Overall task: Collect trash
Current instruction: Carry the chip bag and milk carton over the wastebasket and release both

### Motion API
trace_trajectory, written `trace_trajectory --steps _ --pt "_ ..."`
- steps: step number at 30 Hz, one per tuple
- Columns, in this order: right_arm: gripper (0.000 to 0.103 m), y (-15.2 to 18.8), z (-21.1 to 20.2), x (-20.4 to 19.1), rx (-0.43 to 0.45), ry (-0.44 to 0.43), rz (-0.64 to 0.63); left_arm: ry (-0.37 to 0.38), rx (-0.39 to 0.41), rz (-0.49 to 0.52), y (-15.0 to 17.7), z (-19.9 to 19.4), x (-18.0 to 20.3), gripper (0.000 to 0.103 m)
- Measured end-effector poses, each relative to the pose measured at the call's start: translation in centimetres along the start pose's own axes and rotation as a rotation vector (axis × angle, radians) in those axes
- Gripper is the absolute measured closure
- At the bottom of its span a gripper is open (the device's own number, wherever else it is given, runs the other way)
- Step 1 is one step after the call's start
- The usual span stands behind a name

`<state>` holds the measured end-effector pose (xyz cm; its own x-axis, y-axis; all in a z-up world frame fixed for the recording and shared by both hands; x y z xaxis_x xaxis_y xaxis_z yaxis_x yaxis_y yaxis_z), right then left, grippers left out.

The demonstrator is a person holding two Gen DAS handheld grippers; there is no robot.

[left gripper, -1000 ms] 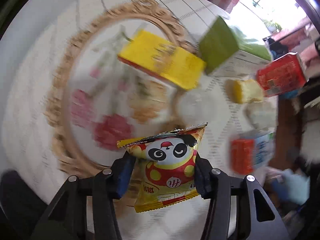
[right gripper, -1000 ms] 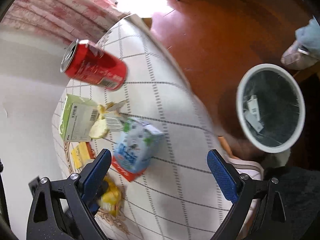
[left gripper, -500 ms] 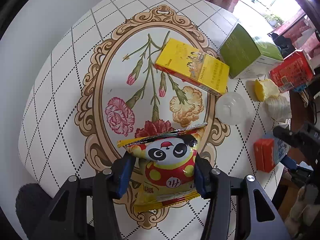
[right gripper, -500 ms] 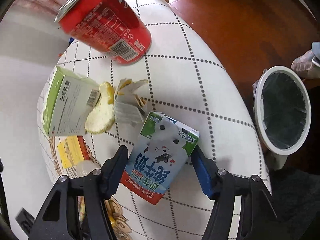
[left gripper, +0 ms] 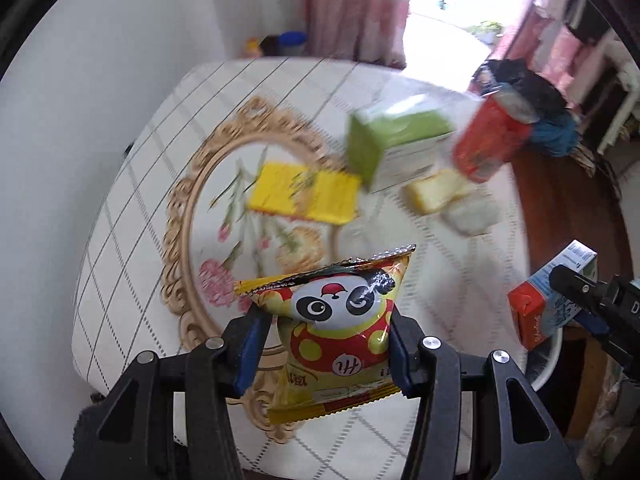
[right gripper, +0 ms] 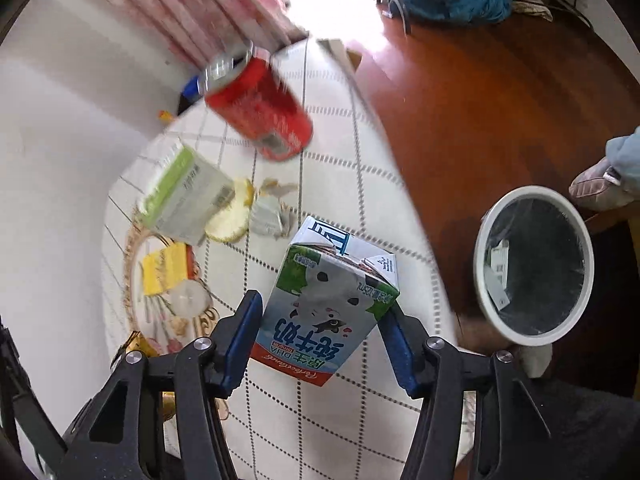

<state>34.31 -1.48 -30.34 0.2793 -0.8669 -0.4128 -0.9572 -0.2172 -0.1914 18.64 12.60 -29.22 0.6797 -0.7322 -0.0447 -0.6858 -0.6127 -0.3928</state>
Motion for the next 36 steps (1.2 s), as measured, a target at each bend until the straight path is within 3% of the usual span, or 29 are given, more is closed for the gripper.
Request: trace_trajectory --steps 9,17,22,28,36 --pt "0.044 -3.0 -10.1 5.7 0.17 -0.054 0.039 0.111 0.125 0.159 -3.9 -5.8 9.8 0.054" --pt "0.044 -5.7 -15.7 13.8 0.255 0.027 0.08 0.234 0.129 0.333 -5.0 -5.9 21.1 0.054" --pt "0.044 -6.8 -14.6 20.3 0.23 0.121 0.129 0.299 0.064 0.409 -4.6 -3.3 27.2 0.054" --pt "0.045 -6.9 -9.9 26.6 0.132 0.194 0.18 0.383 -0.091 0.474 -3.9 1.7 32.9 0.054" --pt "0.045 -6.9 -4.3 30.3 0.039 0.222 0.214 0.446 -0.272 0.496 -3.7 7.3 35.9 0.053"
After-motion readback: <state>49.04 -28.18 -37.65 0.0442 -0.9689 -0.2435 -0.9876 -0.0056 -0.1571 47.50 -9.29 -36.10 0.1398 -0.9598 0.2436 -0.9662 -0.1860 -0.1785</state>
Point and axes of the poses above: each gripper's, at about its wrist camera, not at the fingertips, and z roughly the way its jaws point, x to its right, y to its underside, the point moved 3 cm from there along z, roughly the way its jaws point, and after that the axes turned 7 degrees about z, right-handed, at the moved point
